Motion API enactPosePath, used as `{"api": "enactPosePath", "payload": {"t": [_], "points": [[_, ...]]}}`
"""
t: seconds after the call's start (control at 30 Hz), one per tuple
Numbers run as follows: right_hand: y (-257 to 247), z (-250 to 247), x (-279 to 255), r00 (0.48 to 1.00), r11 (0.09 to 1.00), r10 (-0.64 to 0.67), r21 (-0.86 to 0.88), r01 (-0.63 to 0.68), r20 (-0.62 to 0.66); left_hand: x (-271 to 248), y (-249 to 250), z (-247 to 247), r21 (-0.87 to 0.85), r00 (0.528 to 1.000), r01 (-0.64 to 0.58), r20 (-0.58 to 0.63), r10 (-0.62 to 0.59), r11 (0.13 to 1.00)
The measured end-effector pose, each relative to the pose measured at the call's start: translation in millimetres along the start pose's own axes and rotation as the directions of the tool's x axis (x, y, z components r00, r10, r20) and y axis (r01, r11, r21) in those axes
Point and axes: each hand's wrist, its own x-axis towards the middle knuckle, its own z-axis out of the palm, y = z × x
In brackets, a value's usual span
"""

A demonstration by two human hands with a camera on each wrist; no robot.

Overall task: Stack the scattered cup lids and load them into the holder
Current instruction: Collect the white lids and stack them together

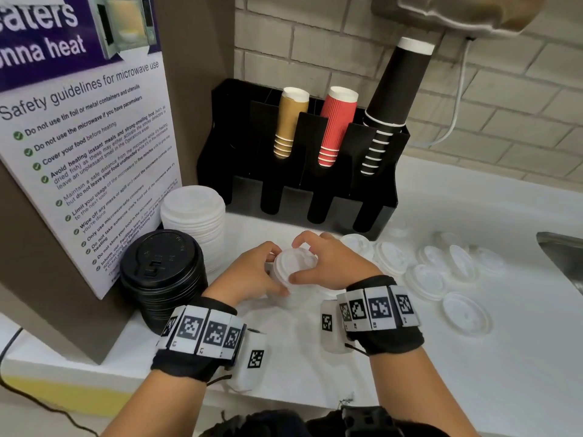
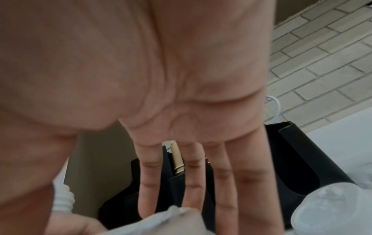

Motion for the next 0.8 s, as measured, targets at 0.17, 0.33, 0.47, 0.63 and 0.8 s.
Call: {"api": "enactPosePath", "payload": {"t": [0.17, 0.33, 0.47, 0.63, 0.8], "points": [[-1, 0, 3, 1.000, 1.000, -0.030, -0.011, 0.030, -0.007, -1, -1, -2, 0.017, 1.000, 0.003, 0.008, -0.003, 1.000], [-2, -1, 6, 0.997, 0.997, -0.078, 0.011, 0.078, 0.011, -6, 2, -5, 0.063, 0.997, -0.020, 0.079, 0.015, 0.998], [7, -21, 11, 0.993, 0.992, -0.114, 0.045, 0.115, -0.030, -7, 11, -1, 0.088, 0.995, -0.085, 0.069, 0.079, 0.992], [28, -43, 26, 0.991, 0.949, 0.081, -0.313, -0.044, 0.106, -4, 13, 1, 0.123, 0.995, -0.082, 0.061, 0.075, 0.989], [32, -26, 35, 0.942, 0.845, 0.161, -0.534, 0.021, 0.293, -2, 15, -2, 0.064, 0.998, -0.055, 0.028, 0.053, 0.996]]}}
